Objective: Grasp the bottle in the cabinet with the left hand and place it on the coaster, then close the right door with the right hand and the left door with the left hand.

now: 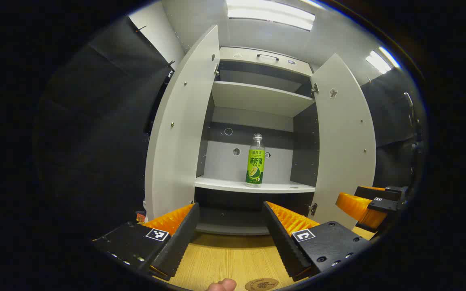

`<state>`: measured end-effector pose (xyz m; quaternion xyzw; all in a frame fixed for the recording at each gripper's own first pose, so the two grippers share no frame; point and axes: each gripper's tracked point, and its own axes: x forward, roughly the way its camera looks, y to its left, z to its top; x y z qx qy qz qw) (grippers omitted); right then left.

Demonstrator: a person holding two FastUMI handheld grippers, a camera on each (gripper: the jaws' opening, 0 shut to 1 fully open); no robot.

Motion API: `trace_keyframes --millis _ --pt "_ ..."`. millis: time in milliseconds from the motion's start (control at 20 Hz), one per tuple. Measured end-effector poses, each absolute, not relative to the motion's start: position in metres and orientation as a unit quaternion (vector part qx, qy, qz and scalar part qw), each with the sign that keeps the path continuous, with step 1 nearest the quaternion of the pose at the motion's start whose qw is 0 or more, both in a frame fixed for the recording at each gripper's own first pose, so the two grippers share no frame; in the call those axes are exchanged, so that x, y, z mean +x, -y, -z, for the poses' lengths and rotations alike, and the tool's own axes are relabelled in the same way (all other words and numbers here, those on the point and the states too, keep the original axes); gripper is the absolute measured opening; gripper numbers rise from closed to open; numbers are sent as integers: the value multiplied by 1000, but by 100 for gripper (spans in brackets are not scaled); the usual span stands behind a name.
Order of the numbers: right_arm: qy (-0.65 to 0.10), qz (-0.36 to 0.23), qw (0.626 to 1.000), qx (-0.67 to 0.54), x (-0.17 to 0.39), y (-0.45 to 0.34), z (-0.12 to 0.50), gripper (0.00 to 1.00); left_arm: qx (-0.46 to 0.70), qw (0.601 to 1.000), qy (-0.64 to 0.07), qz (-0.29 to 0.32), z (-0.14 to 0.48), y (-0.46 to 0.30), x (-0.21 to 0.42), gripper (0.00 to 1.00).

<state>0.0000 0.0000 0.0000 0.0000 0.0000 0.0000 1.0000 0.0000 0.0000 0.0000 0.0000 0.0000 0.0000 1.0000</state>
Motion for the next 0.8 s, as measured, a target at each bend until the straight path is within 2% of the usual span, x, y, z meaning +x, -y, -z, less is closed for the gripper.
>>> trace_keyframes --millis 600,650,700,800 --pt "16 5 1000 -5 -30 2 -9 100 -1 1000 14 3 -8 4 -14 95" --pt "18 4 1000 -7 -31 1 -10 100 0 1000 12 3 -8 5 -15 99" --pt "19 4 1000 -9 -31 2 -12 100 1 1000 10 2 -7 5 -15 95" --pt "20 5 1000 -12 -33 3 -13 100 3 1000 10 2 -7 5 -16 94"
